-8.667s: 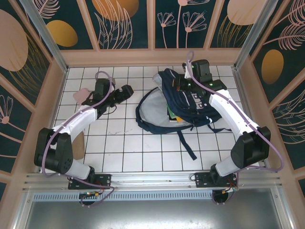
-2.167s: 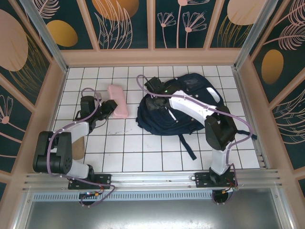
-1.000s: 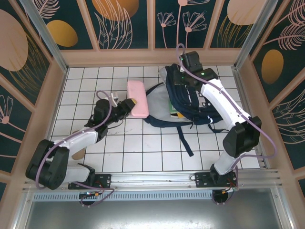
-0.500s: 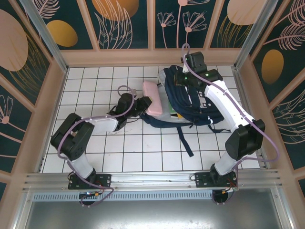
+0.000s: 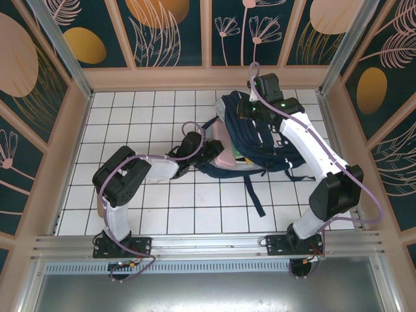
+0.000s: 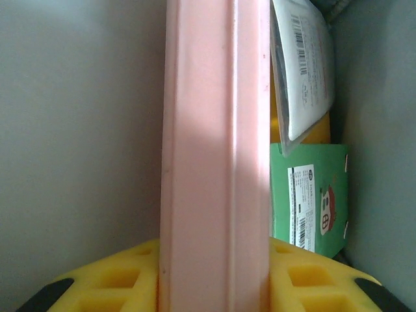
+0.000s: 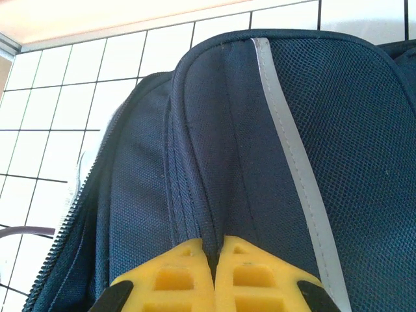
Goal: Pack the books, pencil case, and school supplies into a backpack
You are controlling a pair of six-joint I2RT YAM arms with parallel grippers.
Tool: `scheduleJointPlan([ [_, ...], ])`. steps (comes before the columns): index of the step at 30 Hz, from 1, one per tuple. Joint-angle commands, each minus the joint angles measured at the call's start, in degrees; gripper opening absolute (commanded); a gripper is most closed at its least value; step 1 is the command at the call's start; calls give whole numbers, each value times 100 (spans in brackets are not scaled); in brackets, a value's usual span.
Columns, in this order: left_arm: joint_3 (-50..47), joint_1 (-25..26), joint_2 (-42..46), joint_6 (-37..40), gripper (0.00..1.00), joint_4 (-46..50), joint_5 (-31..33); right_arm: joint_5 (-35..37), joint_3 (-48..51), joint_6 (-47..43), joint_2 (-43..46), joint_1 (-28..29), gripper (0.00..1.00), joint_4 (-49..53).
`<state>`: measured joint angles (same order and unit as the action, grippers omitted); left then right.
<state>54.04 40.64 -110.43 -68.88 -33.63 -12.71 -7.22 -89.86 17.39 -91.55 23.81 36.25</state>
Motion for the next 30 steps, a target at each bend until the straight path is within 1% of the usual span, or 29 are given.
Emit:
scheduleJointPlan([
  [1,303,142,-223,24,43,144,-103,-275,-39,229,348,1,0,-614],
  [4,423,138,-189,217,70,576,50,-304,-38,243,320,2,0,-640],
  [5,494,143,-132,332,76,782,123,-314,-31,248,308,3,0,-638],
  [8,714,139,65,670,88,1441,400,-323,4,256,287,7,0,-637],
  [11,957,139,295,961,96,2103,661,-320,29,257,294,4,0,-645],
  [13,1076,134,488,1130,98,2537,873,-289,35,248,290,3,0,-655],
  [16,1204,119,804,1329,99,3276,1311,-269,25,230,296,-3,0,-684],
  [18,1145,52,1048,1386,98,3595,1543,-292,40,241,287,-2,0,-724],
  [21,804,-191,1604,1324,99,3914,1861,-378,39,248,256,-6,0,-768],
  [27,-58,-855,2737,1250,98,4607,2409,-576,57,265,226,-5,0,-917],
  [30,-267,-1131,3181,1255,99,5146,2910,-685,58,254,182,-5,0,-961],
])
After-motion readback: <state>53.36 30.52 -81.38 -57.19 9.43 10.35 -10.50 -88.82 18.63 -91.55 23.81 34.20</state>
